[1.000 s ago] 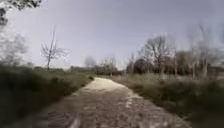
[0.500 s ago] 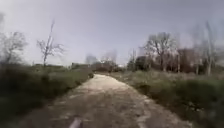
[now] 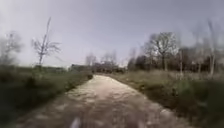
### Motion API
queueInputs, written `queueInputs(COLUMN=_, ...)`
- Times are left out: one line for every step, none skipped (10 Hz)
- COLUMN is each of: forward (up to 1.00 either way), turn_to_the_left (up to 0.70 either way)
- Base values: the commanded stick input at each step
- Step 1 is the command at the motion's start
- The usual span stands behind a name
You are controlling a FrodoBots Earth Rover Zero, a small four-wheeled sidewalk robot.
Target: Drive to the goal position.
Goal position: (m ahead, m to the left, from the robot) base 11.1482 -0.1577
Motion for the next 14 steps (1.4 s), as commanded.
queueInputs(forward=1.0, turn_to_the_left=0.0)
queueInputs(forward=1.0, turn_to_the_left=0.0)
queueInputs(forward=1.0, turn_to_the_left=0.0)
queueInputs(forward=1.0, turn_to_the_left=0.0)
queueInputs(forward=1.0, turn_to_the_left=0.0)
queueInputs(forward=1.0, turn_to_the_left=0.0)
queueInputs(forward=1.0, turn_to_the_left=0.0)
queueInputs(forward=1.0, turn_to_the_left=0.0)
queueInputs(forward=1.0, turn_to_the_left=0.0)
queueInputs(forward=1.0, turn_to_the_left=0.0)
queueInputs(forward=1.0, turn_to_the_left=0.0)
queueInputs(forward=1.0, turn_to_the_left=0.0)
queueInputs(forward=1.0, turn_to_the_left=0.0)
queueInputs(forward=1.0, turn_to_the_left=0.0)
